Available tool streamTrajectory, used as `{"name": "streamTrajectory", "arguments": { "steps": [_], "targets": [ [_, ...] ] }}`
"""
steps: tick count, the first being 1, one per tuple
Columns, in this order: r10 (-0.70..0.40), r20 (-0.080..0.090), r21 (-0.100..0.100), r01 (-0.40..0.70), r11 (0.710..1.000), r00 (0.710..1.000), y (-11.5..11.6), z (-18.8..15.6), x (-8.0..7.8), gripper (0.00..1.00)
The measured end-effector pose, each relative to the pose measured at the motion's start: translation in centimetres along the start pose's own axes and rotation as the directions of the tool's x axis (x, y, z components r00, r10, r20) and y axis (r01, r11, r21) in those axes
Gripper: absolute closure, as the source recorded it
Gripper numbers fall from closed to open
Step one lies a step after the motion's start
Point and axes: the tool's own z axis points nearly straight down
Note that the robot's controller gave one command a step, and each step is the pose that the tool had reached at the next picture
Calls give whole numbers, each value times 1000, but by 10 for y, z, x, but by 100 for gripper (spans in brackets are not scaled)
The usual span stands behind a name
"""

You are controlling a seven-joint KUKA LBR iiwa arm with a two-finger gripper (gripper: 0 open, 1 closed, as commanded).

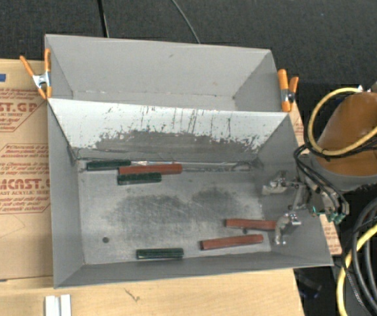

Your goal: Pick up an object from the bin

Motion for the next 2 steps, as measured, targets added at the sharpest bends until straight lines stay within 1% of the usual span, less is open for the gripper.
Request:
{"name": "streamTrajectory", "arguments": {
  "steps": [1,2],
  "targets": [
    [0,0,0,0,1000,1000,0,0,0,0],
    [152,3,-1,-152,988,988,-4,101,-12,100]
  ]
}}
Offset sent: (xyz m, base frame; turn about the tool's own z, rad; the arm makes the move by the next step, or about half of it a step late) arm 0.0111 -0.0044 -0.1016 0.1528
